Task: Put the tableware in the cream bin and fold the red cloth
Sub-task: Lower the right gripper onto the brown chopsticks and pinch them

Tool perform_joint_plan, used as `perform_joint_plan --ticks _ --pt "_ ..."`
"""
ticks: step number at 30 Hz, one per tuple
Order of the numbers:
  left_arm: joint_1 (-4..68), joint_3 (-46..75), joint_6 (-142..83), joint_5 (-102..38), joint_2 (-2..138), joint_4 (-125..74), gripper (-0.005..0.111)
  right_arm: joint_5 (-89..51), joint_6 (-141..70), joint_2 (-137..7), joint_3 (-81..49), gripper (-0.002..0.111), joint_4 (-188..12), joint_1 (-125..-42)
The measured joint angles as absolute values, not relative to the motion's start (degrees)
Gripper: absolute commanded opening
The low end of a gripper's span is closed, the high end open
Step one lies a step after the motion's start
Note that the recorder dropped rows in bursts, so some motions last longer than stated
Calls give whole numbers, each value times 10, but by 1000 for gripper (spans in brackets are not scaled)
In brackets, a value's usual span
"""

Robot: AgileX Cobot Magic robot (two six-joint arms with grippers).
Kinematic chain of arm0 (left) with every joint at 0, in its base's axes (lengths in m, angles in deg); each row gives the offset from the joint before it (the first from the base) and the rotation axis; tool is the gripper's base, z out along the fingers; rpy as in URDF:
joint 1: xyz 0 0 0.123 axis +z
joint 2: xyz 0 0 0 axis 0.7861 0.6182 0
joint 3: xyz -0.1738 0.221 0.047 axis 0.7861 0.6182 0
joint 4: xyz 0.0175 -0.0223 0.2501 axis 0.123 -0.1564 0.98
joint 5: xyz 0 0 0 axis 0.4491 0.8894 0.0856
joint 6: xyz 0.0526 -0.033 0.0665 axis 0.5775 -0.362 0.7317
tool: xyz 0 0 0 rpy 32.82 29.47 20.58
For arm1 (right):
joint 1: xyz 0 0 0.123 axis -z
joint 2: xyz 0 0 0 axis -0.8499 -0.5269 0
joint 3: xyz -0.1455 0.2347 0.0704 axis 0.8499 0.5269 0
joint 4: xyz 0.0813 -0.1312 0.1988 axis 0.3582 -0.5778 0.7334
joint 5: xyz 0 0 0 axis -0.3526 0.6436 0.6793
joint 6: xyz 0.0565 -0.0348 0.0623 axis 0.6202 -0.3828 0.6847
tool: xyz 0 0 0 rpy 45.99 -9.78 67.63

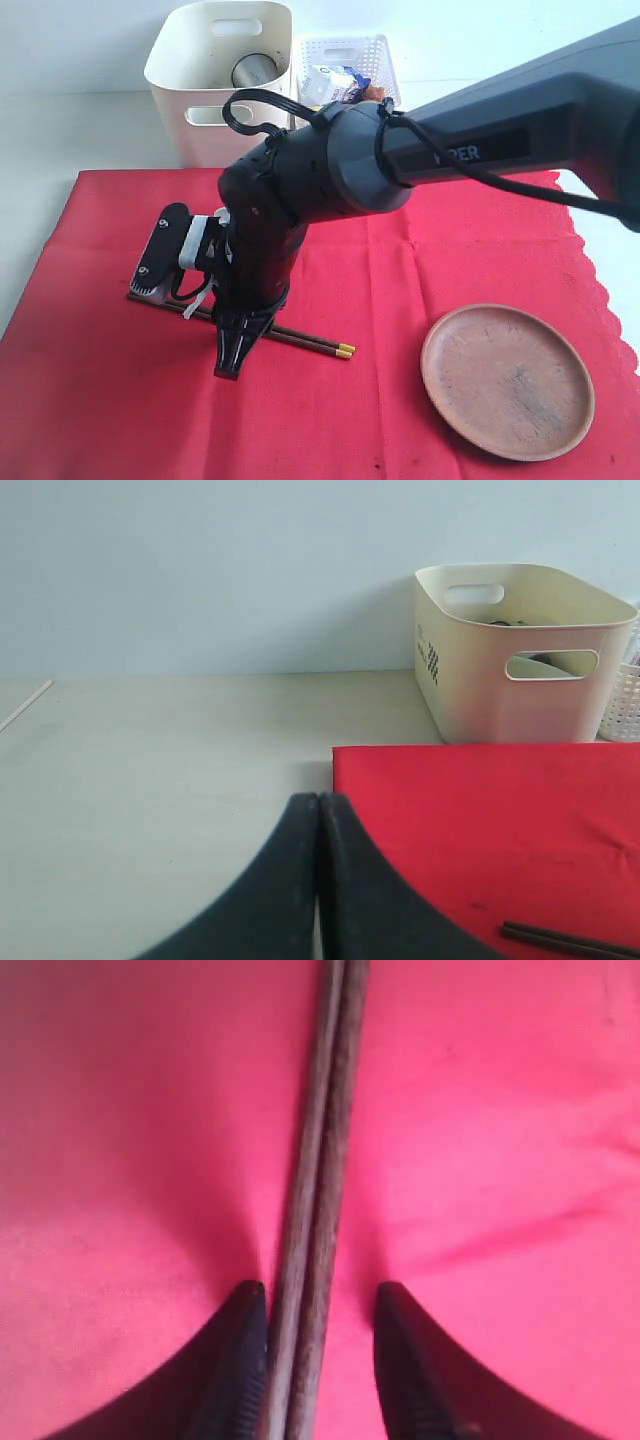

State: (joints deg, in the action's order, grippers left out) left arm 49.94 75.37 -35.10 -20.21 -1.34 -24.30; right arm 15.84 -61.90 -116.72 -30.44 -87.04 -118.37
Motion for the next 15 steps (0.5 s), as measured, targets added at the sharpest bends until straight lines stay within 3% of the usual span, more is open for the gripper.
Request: perform_joint_plan --ticks 4,9,15 --pt "499 754 -351 -202 -13 -243 0 166 -619 -1170 -307 26 -870 -1184" --pt "499 754 -351 -202 -13 -243 0 174 -619 -1170 -307 1 -864 -1186" --pt "499 754 -351 -202 -13 -243 0 181 -619 -1171 -310 0 -864 -1187"
